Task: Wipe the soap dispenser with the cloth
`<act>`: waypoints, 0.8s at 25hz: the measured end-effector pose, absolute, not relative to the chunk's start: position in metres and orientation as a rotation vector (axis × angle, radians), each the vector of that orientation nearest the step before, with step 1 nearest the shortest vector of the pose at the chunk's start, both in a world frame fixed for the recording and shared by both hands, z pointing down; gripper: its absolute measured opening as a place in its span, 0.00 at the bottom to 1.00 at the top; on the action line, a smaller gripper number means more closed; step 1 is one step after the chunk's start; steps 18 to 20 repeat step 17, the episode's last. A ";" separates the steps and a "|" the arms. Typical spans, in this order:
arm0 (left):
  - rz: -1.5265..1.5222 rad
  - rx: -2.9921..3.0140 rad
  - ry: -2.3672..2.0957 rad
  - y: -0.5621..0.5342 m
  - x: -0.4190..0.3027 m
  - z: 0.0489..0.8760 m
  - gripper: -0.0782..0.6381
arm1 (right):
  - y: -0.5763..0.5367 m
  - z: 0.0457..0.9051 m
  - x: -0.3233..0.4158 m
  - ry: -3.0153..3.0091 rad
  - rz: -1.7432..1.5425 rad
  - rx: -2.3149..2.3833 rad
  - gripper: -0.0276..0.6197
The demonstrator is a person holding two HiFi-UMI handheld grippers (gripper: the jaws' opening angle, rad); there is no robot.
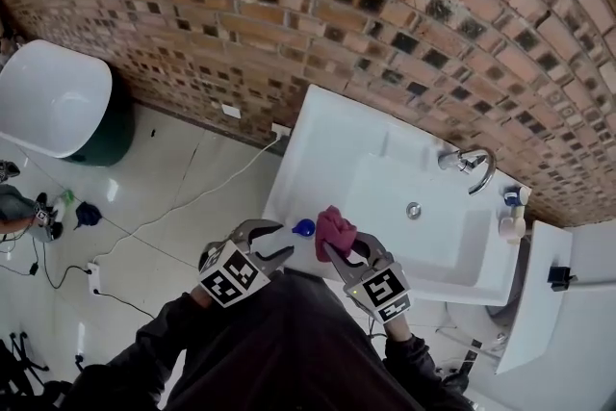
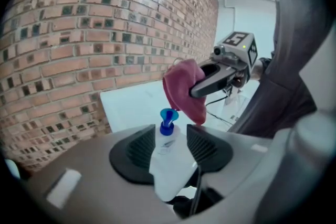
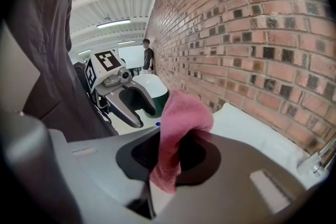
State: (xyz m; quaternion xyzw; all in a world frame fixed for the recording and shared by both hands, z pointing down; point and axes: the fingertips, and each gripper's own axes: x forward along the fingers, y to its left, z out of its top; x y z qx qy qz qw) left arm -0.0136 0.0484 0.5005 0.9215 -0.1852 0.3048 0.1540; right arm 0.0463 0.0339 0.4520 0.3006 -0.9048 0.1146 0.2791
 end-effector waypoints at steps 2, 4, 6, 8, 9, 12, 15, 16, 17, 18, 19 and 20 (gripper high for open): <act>0.871 2.648 -0.525 0.051 -0.015 0.501 0.39 | 0.035 0.450 0.045 -2.425 0.301 0.821 0.13; 0.869 2.653 -0.522 0.053 -0.016 0.500 0.39 | 0.037 0.449 0.045 -2.422 0.296 0.833 0.13; 0.867 2.658 -0.520 0.055 -0.017 0.499 0.39 | 0.040 0.447 0.043 -2.419 0.295 0.841 0.13; 0.867 2.664 -0.516 0.057 -0.019 0.498 0.39 | 0.042 0.446 0.043 -2.417 0.292 0.848 0.13; 0.866 2.667 -0.515 0.057 -0.019 0.498 0.39 | 0.043 0.446 0.042 -2.417 0.292 0.852 0.13; 0.870 2.670 -0.508 0.060 -0.019 0.498 0.39 | 0.047 0.446 0.044 -2.417 0.298 0.859 0.13; 0.873 2.672 -0.506 0.063 -0.019 0.497 0.38 | 0.050 0.446 0.044 -2.421 0.305 0.864 0.13; 0.873 2.673 -0.505 0.064 -0.020 0.497 0.39 | 0.052 0.445 0.044 -2.423 0.310 0.867 0.13; 0.873 2.674 -0.504 0.065 -0.020 0.497 0.38 | 0.053 0.445 0.044 -2.424 0.314 0.870 0.13; 0.873 2.674 -0.504 0.065 -0.020 0.497 0.38 | 0.053 0.445 0.044 -2.424 0.314 0.870 0.13; 0.873 2.674 -0.504 0.065 -0.020 0.497 0.38 | 0.053 0.445 0.044 -2.424 0.314 0.870 0.13; 0.873 2.674 -0.504 0.065 -0.020 0.497 0.38 | 0.053 0.445 0.044 -2.424 0.314 0.870 0.13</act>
